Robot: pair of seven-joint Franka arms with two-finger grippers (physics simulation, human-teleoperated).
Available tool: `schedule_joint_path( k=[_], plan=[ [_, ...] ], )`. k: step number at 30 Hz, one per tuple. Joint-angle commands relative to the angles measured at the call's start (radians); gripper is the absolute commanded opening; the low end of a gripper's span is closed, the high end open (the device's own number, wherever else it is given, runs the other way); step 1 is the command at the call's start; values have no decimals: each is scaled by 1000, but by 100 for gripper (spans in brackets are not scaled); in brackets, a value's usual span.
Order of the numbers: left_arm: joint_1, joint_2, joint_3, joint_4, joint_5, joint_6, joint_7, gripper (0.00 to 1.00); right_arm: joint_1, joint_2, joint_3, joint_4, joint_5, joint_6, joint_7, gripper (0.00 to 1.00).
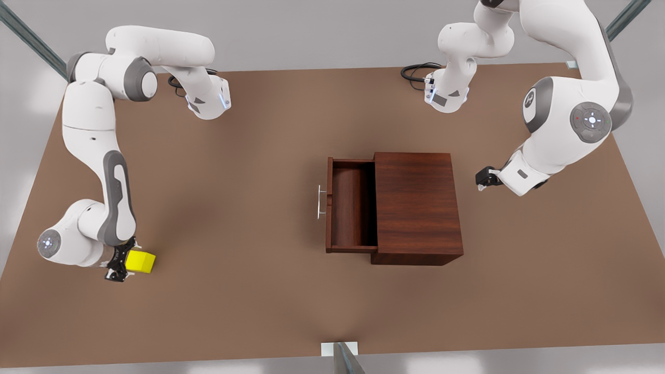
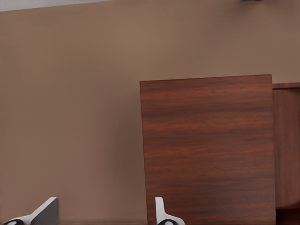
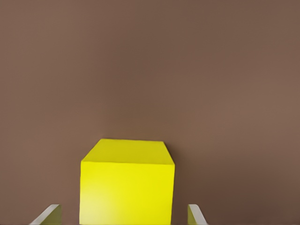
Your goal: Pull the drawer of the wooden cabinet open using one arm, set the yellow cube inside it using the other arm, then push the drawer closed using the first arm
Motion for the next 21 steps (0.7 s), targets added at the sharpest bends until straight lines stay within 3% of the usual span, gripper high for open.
schedule_joint_path(
  k=[1,21],
  plan=[
    [-5,-2,-1,-3,3,0,23,100,-1,5,0,1,-1,9,70,100],
    [2,-2,6,-2,1,-7,31,100,-2,42,-5,-19,13,87,74,98]
  ],
)
